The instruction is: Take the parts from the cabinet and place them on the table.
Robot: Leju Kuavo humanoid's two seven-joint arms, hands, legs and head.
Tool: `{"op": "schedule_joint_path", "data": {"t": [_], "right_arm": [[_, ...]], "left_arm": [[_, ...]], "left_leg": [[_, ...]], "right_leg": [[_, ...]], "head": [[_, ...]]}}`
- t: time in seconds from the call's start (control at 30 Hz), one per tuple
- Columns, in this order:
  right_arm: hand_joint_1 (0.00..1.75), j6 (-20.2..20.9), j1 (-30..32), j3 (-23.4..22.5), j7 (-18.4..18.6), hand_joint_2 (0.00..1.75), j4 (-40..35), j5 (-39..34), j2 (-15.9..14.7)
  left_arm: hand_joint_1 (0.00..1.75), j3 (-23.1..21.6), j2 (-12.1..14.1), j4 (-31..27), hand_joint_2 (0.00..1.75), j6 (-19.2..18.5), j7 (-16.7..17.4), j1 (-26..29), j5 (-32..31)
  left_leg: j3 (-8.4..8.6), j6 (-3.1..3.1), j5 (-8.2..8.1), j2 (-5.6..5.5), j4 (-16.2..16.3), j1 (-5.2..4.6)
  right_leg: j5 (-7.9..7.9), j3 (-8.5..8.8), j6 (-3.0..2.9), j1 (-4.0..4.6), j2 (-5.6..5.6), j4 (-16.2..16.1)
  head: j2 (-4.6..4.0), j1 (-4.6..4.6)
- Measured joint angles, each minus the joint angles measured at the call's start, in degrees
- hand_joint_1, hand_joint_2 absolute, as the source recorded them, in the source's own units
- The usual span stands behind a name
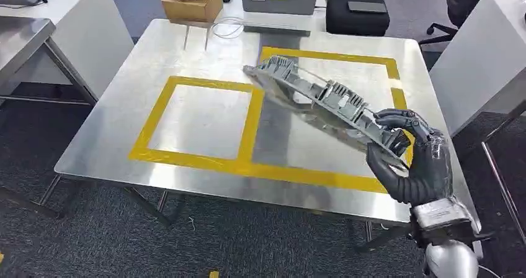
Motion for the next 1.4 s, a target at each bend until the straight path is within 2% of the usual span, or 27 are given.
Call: {"op": "schedule_joint_path", "data": {"t": [0.07,0.1,0.2,0.23,0.27,0.33,0.4,0.47,0.53,0.6,0.63,0.7,0.77,0.83,0.9,0.93,0.97,1.03,1.1,1.13,1.2,1.23,1.27,1.3,1.33,1.37,1.4], "right_arm": [[1.75,-5.86,-1.32,1.55,0.89,1.75,0.48,10.7,-1.64],[1.75,-8.8,-2.23,2.5,1.6,1.75,1.14,16.28,-2.7],[1.75,-16.2,-5.55,6.0,4.97,1.75,4.66,30.45,-5.71],[1.75,-18.03,-6.74,7.59,6.26,1.75,6.5,34.51,-6.85],[1.75,-18.99,-7.61,8.99,7.09,1.75,8.12,37.11,-7.79],[1.75,-20.24,-9.58,11.88,8.87,1.75,12.34,41.42,-9.62],[1.75,-21.87,-12.44,14.88,9.62,1.75,17.23,43.11,-11.28],[1.75,-23.21,-15.08,17.04,10.1,1.75,22.68,42.89,-12.16],[1.75,-23.64,-16.87,19.01,10.32,1.75,28.7,41.8,-13.14],[1.75,-24.24,-19.19,20.47,10.41,1.75,34.37,41.03,-13.45],[1.75,-24.7,-20.46,21.23,10.41,1.75,37.74,40.29,-13.45],[1.75,-25.26,-22.94,22.69,10.19,1.75,44.27,39.37,-13.29],[1.75,-25.46,-24.79,23.9,9.97,1.75,50.24,38.94,-12.9],[1.75,-25.44,-26.82,24.79,9.31,1.75,56.94,37.63,-12.18],[1.75,-25.37,-28.83,25.32,8.55,1.75,61.87,36.12,-11.41],[1.75,-25.37,-29.76,25.49,8.17,1.75,64.12,35.44,-11.04],[1.75,-25.2,-30.83,25.75,8.0,1.75,66.56,34.77,-10.76],[1.75,-23.19,-32.23,26.19,7.74,1.75,71.13,33.35,-10.21],[1.75,-19.64,-33.6,26.61,7.98,1.75,75.07,31.96,-9.93],[1.75,-18.17,-34.29,26.8,8.41,1.75,77.36,31.49,-9.88],[1.75,-14.92,-35.51,27.04,10.23,1.75,81.12,30.32,-9.8],[0.0,-13.19,-35.92,27.15,11.31,0.0,82.71,29.76,-9.64],[0.0,-11.68,-36.27,27.19,12.54,0.0,84.21,29.06,-9.47],[0.0,-10.02,-36.51,27.17,13.76,0.0,85.39,28.3,-9.38],[0.0,-8.7,-36.78,27.06,14.96,0.0,86.37,27.49,-9.23],[0.0,-7.7,-37.52,26.72,16.23,0.0,87.29,26.72,-9.21],[0.0,-6.59,-38.23,26.32,17.47,0.0,88.13,25.91,-9.1]], "left_arm": [[0.0,0.39,-0.35,0.0,1.75,0.13,0.0,-0.17,-0.46],[0.0,0.72,-0.53,0.0,1.75,0.18,0.0,-0.36,-0.5],[0.0,1.38,-1.05,0.0,1.75,0.59,0.02,-0.7,-1.12],[0.0,1.66,-1.33,0.0,1.75,0.68,0.02,-0.79,-1.25],[0.0,1.84,-1.47,0.02,1.75,0.68,0.09,-0.84,-1.4],[0.0,2.25,-1.82,0.09,1.75,0.63,0.09,-1.13,-1.71],[0.0,2.53,-2.06,0.48,1.75,0.46,-0.13,-1.63,-1.73],[0.0,2.6,-2.1,1.27,1.75,0.29,-0.7,-2.43,-1.68],[0.0,2.62,-2.14,2.29,1.75,0.29,-1.57,-2.98,-1.25],[0.0,2.73,-1.99,3.15,1.75,0.33,-2.3,-3.33,-0.61],[0.0,2.82,-1.99,3.54,1.75,0.39,-2.69,-3.52,-0.37],[0.0,3.04,-1.9,4.55,1.75,0.39,-3.41,-3.78,0.31],[0.0,3.26,-1.77,5.34,1.75,0.39,-3.85,-3.79,0.9],[0.0,3.48,-1.58,6.05,1.75,0.39,-4.46,-3.83,1.49],[0.0,3.5,-1.27,6.49,1.75,0.42,-4.83,-4.02,2.01],[0.0,3.5,-0.98,6.73,1.75,0.48,-5.03,-4.18,2.1],[0.0,3.5,-0.88,7.06,1.75,0.5,-5.18,-4.27,2.34],[0.0,3.5,-0.64,7.59,1.75,0.68,-5.31,-4.34,2.69],[0.0,3.5,-0.55,7.89,1.75,0.66,-5.49,-4.49,3.19],[0.0,3.5,-0.53,8.04,1.75,0.66,-5.64,-4.71,3.21],[0.0,3.5,-0.42,8.42,1.75,0.44,-5.6,-5.11,3.52],[0.0,3.48,-0.42,8.63,1.75,0.39,-5.44,-5.19,3.65],[0.0,3.48,-0.42,8.79,1.75,0.59,-5.12,-5.23,3.72],[0.0,3.48,-0.42,8.87,1.75,1.07,-4.68,-5.32,3.8],[0.0,3.48,-0.42,8.98,1.75,1.53,-4.22,-5.5,3.87],[0.0,3.48,-0.44,9.11,1.75,2.29,-3.81,-5.65,4.17],[0.0,3.48,-0.5,9.16,0.0,2.76,-3.45,-5.84,4.61]], "left_leg": [[0.18,1.01,0.61,0.11,-0.89,-0.1],[0.49,1.46,1.13,0.35,-1.56,0.27],[0.19,2.02,1.42,0.56,-1.66,0.05],[0.11,2.05,1.44,0.7,-1.62,-0.04],[0.12,2.04,1.44,0.72,-1.6,-0.05],[0.16,2.01,1.43,0.67,-1.46,-0.01],[0.12,1.59,1.15,0.65,-0.86,-0.02],[-0.31,0.98,0.85,0.76,-0.31,-0.5],[-0.45,0.47,1.16,0.75,-0.42,-0.26],[-0.93,-0.01,0.57,0.65,0.36,0.01],[-2.03,-0.46,-1.13,0.41,2.51,0.05],[-6.27,-1.15,-5.64,0.35,11.79,0.38],[-9.62,-1.39,-7.49,0.35,18.63,0.55],[-7.81,-1.11,-4.08,0.35,14.34,0.56],[-2.49,-0.25,1.21,0.08,3.28,0.51],[-0.98,0.23,0.98,-0.3,0.39,0.36],[-0.65,0.35,0.95,-0.17,-0.06,0.11],[-0.91,0.5,0.95,-0.11,0.12,-0.14],[-0.33,1.56,1.94,0.06,-1.42,0.45],[-0.19,1.84,2.22,0.13,-1.88,0.29],[-0.4,2.09,2.37,0.09,-1.91,0.16],[-0.42,2.1,2.37,0.1,-1.9,0.09],[-0.43,2.1,2.37,0.11,-1.86,0.06],[-0.38,2.1,2.37,0.09,-1.83,0.06],[-0.35,2.07,2.35,-0.01,-1.76,0.08],[-0.29,1.96,2.28,-0.04,-1.58,0.12],[-0.27,1.72,2.11,-0.06,-1.34,0.13]], "right_leg": [[0.23,0.06,0.83,0.06,0.08,-0.45],[-0.45,-0.78,0.81,-0.13,-0.27,0.64],[-5.86,-6.53,-0.03,-0.11,-0.33,12.95],[-7.2,-8.71,0.1,-0.11,-0.33,17.61],[-7.23,-9.39,0.47,-0.12,-0.35,19.03],[-4.5,-6.44,1.68,-0.34,-0.48,13.21],[-0.33,-0.55,2.54,-0.6,-1.1,1.64],[-0.39,0.13,1.25,-0.28,-0.93,0.22],[-0.2,-0.03,0.77,0.1,-0.93,0.28],[0.19,0.0,0.15,-0.68,-0.85,-0.01],[0.24,-0.02,-0.25,-0.73,-0.85,-0.01],[0.31,-0.24,-0.46,-0.66,-0.82,0.02],[0.31,-0.28,-0.46,-0.53,-0.82,0.03],[0.31,-0.18,-0.45,-0.44,-0.74,0.04],[0.31,-0.02,-0.42,-0.32,-0.57,0.04],[0.33,-0.07,-0.37,-0.33,-0.55,0.01],[0.39,-0.4,-0.2,0.29,-0.55,0.09],[0.69,-0.56,0.28,-0.08,-0.57,-0.07],[0.54,-0.87,0.97,0.04,-0.65,-0.25],[-0.23,-1.49,0.84,-0.02,-0.75,1.1],[-4.22,-5.81,0.13,-0.08,-0.75,10.33],[-5.81,-8.11,0.1,-0.09,-0.74,15.16],[-6.6,-9.76,0.36,-0.09,-0.74,18.59],[-6.25,-9.89,0.78,-0.11,-0.76,18.65],[-4.97,-8.59,1.35,-0.23,-0.76,16.09],[-2.74,-5.82,2.0,-0.28,-0.82,10.56],[-0.65,-2.63,2.36,-0.33,-1.05,4.31]], "head": [[0.0,0.02],[0.0,0.11],[0.0,0.2],[0.0,0.2],[0.0,0.18],[0.0,0.22],[0.0,0.24],[0.0,0.11],[0.0,0.18],[0.0,0.2],[0.0,0.0],[0.0,-0.02],[0.0,-0.02],[0.0,-0.02],[0.0,-0.04],[0.0,0.02],[0.0,0.07],[0.0,0.02],[0.0,0.02],[0.0,0.13],[0.0,0.18],[0.0,0.15],[0.0,0.15],[0.0,0.15],[0.0,0.2],[0.0,0.2],[0.0,0.18]]}}
